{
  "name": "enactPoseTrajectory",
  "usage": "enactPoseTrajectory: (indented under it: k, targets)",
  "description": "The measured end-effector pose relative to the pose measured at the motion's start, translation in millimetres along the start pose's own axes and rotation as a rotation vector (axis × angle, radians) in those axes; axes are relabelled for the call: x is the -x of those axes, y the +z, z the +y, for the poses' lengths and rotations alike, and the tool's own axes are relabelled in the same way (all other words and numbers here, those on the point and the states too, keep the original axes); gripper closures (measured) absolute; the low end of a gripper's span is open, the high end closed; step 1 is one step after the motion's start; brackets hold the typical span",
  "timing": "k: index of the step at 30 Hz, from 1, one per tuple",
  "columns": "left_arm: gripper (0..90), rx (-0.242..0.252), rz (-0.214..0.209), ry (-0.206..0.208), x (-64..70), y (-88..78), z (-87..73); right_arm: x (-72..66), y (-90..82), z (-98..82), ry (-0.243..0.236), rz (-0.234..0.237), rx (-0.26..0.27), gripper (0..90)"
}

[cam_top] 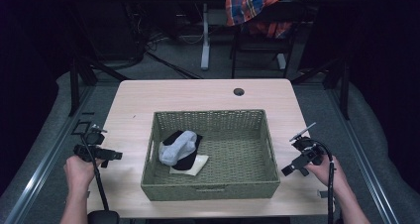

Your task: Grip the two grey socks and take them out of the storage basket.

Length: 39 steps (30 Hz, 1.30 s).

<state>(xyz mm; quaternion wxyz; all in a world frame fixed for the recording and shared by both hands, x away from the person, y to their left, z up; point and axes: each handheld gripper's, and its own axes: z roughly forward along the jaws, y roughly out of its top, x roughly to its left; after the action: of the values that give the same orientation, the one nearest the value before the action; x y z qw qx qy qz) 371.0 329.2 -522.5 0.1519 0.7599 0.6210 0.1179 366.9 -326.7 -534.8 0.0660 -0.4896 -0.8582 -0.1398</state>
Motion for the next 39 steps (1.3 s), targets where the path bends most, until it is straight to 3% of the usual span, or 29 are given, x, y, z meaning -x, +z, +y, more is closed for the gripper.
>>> enactPoseTrajectory:
  k: [8, 9, 11, 12, 21, 25, 28, 31, 33, 34, 39]
  targets:
    - [0.3, -0.005, -0.001, 0.01, 2.3, 1.6, 2.3, 0.8, -0.5, -1.9, -0.004, -0.002, -0.003, 4.5]
    - [0.3, -0.006, -0.002, 0.011, 2.6, 1.8, 2.5, -0.7, 1.1, -3.3, 0.024, 0.002, 0.026, 4.5]
    - [0.3, -0.006, -0.005, 0.01, 3.2, 2.0, 2.5, -0.4, 1.0, -3.2, 0.023, -0.004, 0.023, 4.5]
    - [0.3, -0.009, -0.004, 0.016, 3.0, 1.8, 2.2, 0.8, -0.4, -1.1, -0.001, -0.008, -0.006, 4.5]
    - [0.4, 0.001, -0.017, 0.01, 3.7, -1.1, 2.2, 1.1, -1.2, -1.3, -0.007, -0.008, -0.01, 4.5]
    - [0.4, -0.002, -0.011, 0.009, 4.0, -2.3, 2.1, -1.8, 1.5, -1.8, 0.021, -0.005, 0.026, 4.5]
    - [0.4, -0.003, 0.0, 0.01, 4.8, -2.4, 2.1, 0.8, -1.2, -0.8, -0.01, -0.005, -0.014, 4.5]
    - [0.3, 0.002, 0.0, 0.01, 5.3, -3.0, 2.2, -1.5, 0.9, -2.1, 0.02, -0.005, 0.025, 4.5]
    - [0.4, -0.004, -0.013, 0.003, 6.6, -5.2, 3.3, -0.3, -0.7, -1.0, -0.003, -0.005, -0.003, 4.5]
    - [0.3, -0.002, -0.007, 0.006, 7.1, -6.0, 3.8, -1.7, 1.5, -2.0, 0.02, -0.006, 0.023, 4.5]
    - [0.3, 0.005, -0.006, 0.014, 11.1, -11.5, 6.4, 0.1, -0.7, -0.9, -0.004, 0.001, -0.004, 4.5]
